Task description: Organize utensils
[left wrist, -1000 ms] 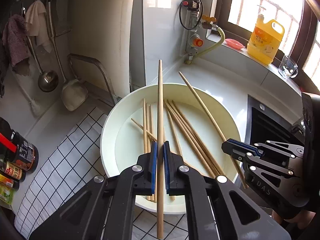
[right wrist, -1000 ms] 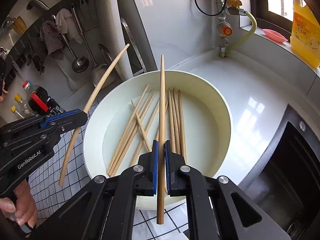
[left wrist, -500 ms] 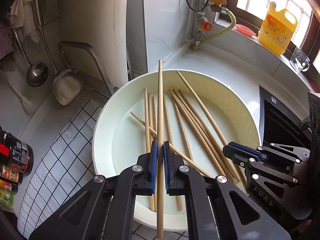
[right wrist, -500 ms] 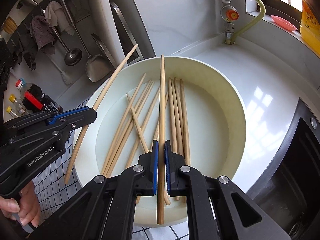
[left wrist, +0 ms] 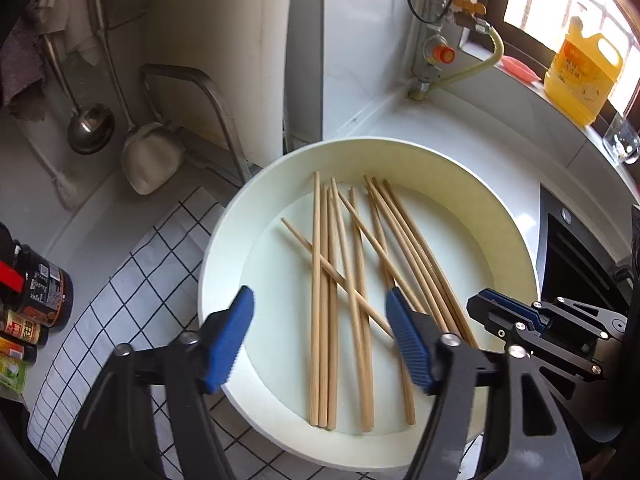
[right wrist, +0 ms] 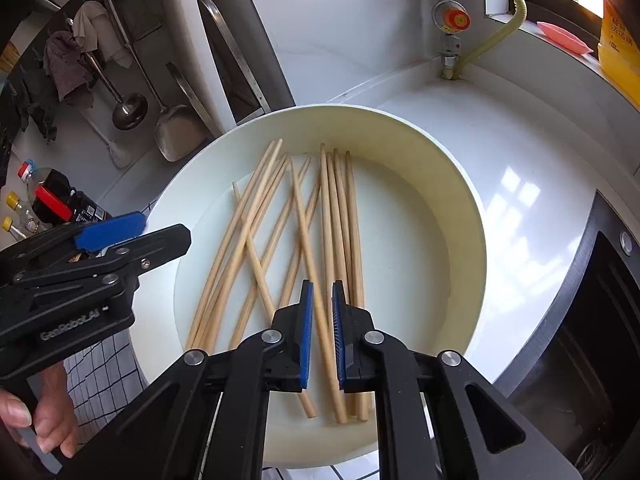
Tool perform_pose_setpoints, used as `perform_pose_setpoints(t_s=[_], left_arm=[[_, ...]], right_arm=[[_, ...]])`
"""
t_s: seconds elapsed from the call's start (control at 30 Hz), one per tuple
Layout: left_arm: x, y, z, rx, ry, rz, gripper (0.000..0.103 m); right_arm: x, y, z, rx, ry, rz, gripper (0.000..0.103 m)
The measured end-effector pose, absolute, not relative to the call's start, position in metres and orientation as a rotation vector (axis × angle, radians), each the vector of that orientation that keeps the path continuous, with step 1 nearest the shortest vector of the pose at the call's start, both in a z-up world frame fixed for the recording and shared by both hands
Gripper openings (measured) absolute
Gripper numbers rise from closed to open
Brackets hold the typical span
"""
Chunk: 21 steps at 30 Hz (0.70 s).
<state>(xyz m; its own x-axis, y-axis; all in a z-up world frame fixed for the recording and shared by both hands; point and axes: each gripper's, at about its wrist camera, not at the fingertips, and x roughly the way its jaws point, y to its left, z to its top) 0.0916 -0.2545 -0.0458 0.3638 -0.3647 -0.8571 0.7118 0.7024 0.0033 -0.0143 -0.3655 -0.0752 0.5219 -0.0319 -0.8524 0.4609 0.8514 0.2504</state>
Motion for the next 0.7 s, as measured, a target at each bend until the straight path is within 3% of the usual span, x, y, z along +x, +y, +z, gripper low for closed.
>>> perform_pose_setpoints(t_s=[0.13,0.3,0.7], left_arm=[[0.09,-0.245,-0.039,0.41,0.972,-0.685,0.072],[0.085,-0.231,-0.032,0.386,0.971,-0.65,0.079],[0.076,-0.21,-0.027,0.343,0.975,-0.601,0.079]], right_arm=[[-0.021,-0.365,-0.069,0.479,0.978,-0.314,0.012],[-0.026,-0.357,-0.061,0.453,0.972,-0.31,0.022],[-0.032,-0.343,-0.051,0.429,0.975,-0.305,0.03]])
